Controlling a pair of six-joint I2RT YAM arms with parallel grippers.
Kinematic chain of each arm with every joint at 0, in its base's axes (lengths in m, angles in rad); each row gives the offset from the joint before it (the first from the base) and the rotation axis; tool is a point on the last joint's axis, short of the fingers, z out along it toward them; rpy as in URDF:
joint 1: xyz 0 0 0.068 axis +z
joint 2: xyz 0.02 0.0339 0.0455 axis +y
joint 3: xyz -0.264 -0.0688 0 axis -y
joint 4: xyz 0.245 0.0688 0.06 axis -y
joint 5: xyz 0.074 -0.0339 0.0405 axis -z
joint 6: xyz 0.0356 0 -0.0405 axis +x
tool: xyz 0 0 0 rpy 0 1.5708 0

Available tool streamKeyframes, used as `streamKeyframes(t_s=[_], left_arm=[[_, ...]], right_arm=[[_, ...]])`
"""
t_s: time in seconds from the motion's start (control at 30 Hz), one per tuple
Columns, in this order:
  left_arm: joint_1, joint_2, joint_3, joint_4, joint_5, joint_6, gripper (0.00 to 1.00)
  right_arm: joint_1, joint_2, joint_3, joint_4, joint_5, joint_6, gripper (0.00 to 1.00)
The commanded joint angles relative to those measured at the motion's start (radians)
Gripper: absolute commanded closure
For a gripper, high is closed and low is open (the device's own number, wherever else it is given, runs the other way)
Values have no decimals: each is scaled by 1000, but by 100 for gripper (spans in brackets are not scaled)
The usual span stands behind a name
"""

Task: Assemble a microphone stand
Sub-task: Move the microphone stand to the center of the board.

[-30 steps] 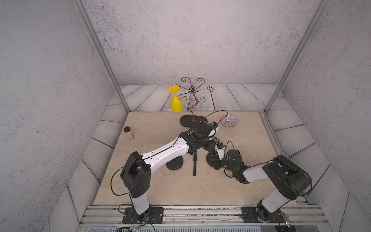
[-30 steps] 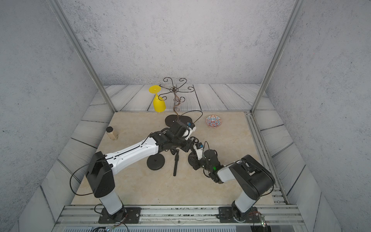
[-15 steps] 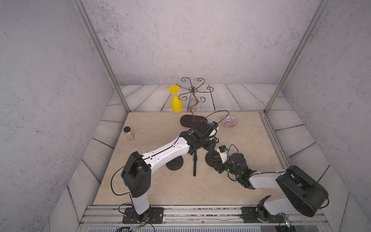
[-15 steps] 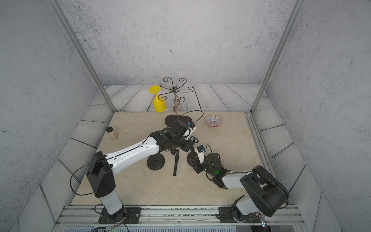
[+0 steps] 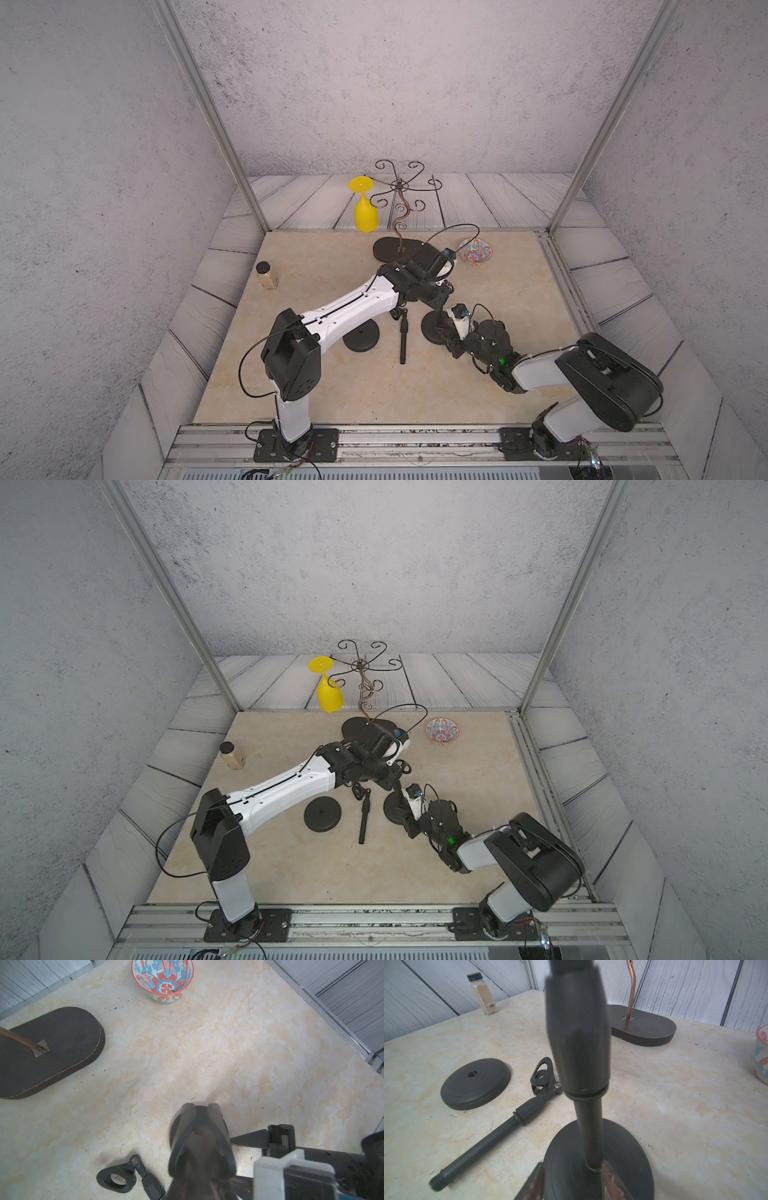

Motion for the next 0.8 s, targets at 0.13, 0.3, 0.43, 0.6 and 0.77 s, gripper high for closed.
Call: streamKeyframes(t_s=[0.13, 0.3, 0.43, 0.6, 0.77], left_arm=[[16, 56, 38, -123, -10, 44, 85], [17, 91, 78, -149, -4, 54, 85], [15, 105, 96, -152, 6, 53, 85], [10, 118, 101, -153, 11, 52, 85], [-16, 117, 91, -140, 3, 44, 85]], right_arm=[[0, 189, 20, 364, 75, -48, 62], [-4, 218, 51, 368, 36, -48, 68], [-9, 203, 49, 368, 25, -45, 69], [-20, 199, 40, 369, 6, -38, 77], [-20, 201, 21, 369, 17, -24, 83]])
